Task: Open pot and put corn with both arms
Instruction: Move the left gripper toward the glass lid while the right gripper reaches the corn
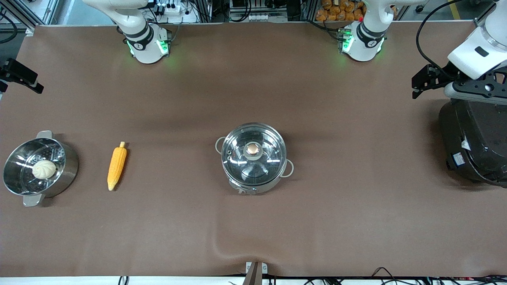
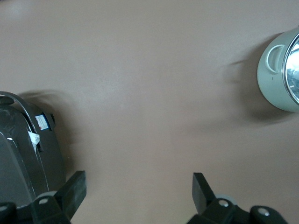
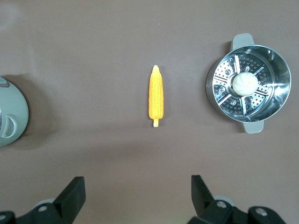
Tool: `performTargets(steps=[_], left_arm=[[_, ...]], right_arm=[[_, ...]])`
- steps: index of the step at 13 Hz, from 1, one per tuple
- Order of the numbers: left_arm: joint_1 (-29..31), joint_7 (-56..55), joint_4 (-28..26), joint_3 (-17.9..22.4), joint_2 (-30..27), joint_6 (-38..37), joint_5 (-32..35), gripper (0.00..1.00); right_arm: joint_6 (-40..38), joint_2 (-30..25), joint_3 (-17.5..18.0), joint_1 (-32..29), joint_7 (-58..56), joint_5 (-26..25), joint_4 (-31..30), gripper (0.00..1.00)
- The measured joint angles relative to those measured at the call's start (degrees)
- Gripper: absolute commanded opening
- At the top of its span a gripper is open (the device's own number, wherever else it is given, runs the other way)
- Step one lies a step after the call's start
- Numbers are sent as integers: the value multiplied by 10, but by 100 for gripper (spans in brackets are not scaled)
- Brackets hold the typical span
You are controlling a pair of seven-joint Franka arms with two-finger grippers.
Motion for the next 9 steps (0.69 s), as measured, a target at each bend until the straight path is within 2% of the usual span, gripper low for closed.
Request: performTargets(steps=[5,9], left_arm=[[1,3,11,0,9,-4,-9,100],[-1,2,53,-10,47,-19,-14,100]], right_arm=[[10,1,-1,0,-15,-16,0,100],[13,3,-1,0,-16,-16,-2,100]])
